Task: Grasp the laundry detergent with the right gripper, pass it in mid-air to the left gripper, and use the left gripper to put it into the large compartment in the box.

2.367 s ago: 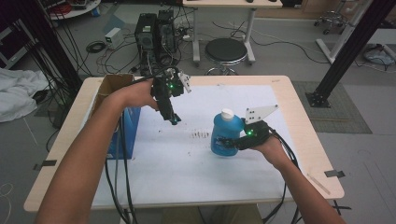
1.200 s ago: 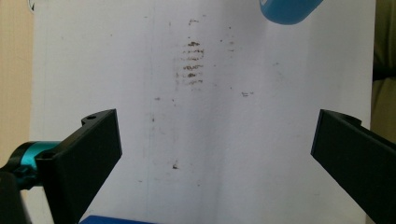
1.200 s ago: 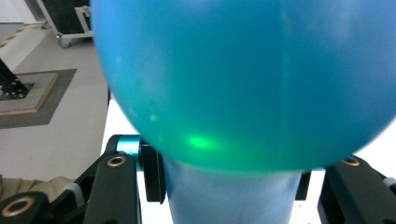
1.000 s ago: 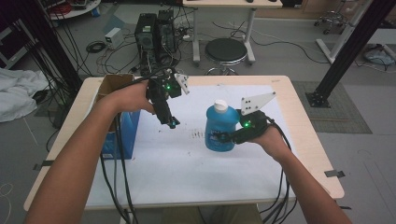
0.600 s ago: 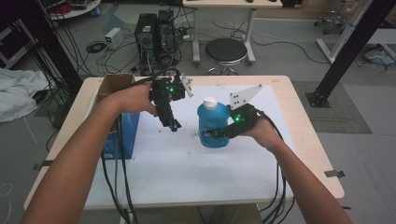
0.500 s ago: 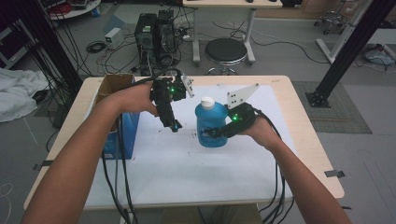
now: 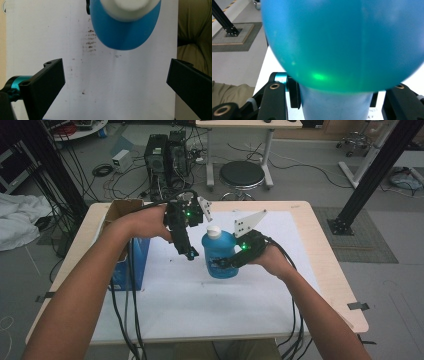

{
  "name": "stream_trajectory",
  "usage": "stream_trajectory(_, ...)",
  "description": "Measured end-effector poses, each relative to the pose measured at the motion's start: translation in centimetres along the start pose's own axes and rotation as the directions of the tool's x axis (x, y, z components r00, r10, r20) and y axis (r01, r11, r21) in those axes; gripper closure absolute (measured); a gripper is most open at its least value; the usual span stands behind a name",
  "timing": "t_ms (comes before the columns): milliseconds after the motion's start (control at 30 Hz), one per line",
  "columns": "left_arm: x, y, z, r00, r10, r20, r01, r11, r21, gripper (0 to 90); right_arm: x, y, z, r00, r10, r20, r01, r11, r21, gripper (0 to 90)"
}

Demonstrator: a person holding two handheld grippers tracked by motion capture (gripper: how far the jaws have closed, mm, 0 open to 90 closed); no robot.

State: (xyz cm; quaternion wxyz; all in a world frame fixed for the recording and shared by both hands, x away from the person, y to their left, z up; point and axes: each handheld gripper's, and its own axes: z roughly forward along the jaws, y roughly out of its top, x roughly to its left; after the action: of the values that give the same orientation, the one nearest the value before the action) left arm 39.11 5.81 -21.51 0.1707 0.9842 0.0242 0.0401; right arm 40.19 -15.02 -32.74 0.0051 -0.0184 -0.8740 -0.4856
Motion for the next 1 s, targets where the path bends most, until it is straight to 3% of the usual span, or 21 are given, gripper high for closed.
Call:
stream_trajectory(433, -0.3, 1.3, -0.4, 0.9995, -0.003, 0.032, 0.003, 1.0, 0.0, 1.7, 0.0, 0.8, 1.1, 0.9996, 0.0, -0.027, 0.0, 1.0, 0.017, 45.2)
stream_trajectory(1000, -0.3, 3.4, 0.4, 0.9988, 0.039, 0.029, -0.04, 0.9989, 0.025, 1.7, 0.0, 1.8, 1.5, 0.9986, -0.012, -0.051, 0.013, 1.0, 0.025, 45.1)
